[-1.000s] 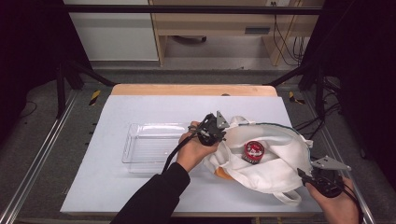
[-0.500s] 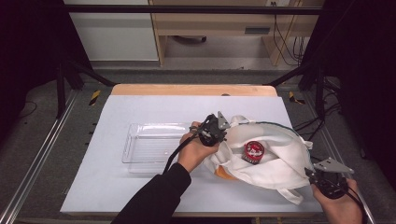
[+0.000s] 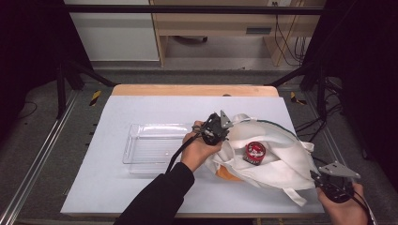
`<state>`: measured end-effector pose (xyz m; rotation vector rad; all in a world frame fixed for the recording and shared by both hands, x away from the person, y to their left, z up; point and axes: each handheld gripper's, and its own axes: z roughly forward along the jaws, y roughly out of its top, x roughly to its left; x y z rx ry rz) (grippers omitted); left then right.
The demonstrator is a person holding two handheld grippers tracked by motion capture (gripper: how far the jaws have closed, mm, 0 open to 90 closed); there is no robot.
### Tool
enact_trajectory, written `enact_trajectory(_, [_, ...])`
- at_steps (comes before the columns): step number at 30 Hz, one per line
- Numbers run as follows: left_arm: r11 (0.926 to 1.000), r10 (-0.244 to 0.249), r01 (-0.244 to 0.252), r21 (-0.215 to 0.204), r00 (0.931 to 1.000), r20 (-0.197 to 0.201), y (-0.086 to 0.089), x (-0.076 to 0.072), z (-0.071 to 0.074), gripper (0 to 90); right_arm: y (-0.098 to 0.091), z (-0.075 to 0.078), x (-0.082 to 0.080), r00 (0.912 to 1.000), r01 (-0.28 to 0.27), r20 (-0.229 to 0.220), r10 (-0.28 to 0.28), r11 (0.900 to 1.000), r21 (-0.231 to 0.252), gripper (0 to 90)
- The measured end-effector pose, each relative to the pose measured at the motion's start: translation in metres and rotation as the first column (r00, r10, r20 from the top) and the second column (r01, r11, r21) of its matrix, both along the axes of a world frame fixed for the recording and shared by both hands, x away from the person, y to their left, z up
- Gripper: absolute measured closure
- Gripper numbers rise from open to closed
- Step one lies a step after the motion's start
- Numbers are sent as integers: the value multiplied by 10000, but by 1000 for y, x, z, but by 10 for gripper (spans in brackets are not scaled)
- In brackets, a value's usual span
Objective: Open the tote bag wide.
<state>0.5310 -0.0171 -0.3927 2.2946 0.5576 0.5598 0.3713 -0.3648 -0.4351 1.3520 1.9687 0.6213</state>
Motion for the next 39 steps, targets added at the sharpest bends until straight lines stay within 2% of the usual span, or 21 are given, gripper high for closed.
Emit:
enact_trajectory(13, [9973,65,-46,735,9997,-250,-3,1,-11,824,-6,-20,-3,9987,5,-511,9,9996,283,835])
enact_trajectory(14, [9975,108,-91,698,9996,-248,-3,1,-11,824,-6,-22,-3,9985,26,-543,-9,9995,304,835])
enact_trajectory(20, [9947,47,-11,1027,9994,-345,-4,1,-14,823,-6,-23,-3,9987,-22,-509,41,9994,358,833])
enact_trajectory(23, [9948,62,-21,1015,9992,-401,-4,0,-18,822,-6,-24,-4,9989,-1,-473,21,9991,418,829])
enact_trajectory(26, [9972,84,-59,742,9994,-333,-2,-1,-17,819,-6,-22,-5,9994,-70,-326,85,9989,472,797])
enact_trajectory(28, [9986,88,-77,532,9997,-214,0,-3,-15,805,-5,-19,-6,9998,-145,-92,150,9983,565,724])
enact_trajectory(32, [9998,154,-156,127,9997,207,4,-11,-6,693,-1,-7,-6,9978,-434,534,404,9975,556,557])
enact_trajectory(33, [9999,135,-137,71,9995,294,5,-12,-5,650,1,-1,-6,9960,-504,762,459,9970,583,505])
enact_trajectory(36, [9995,204,-191,-238,9983,550,9,-19,3,568,7,12,-5,9911,-747,1152,665,9949,680,433])
enact_trajectory(39, [9989,145,-115,-451,9977,661,13,-26,8,540,17,26,-1,9835,-1220,1411,1136,9912,519,388])
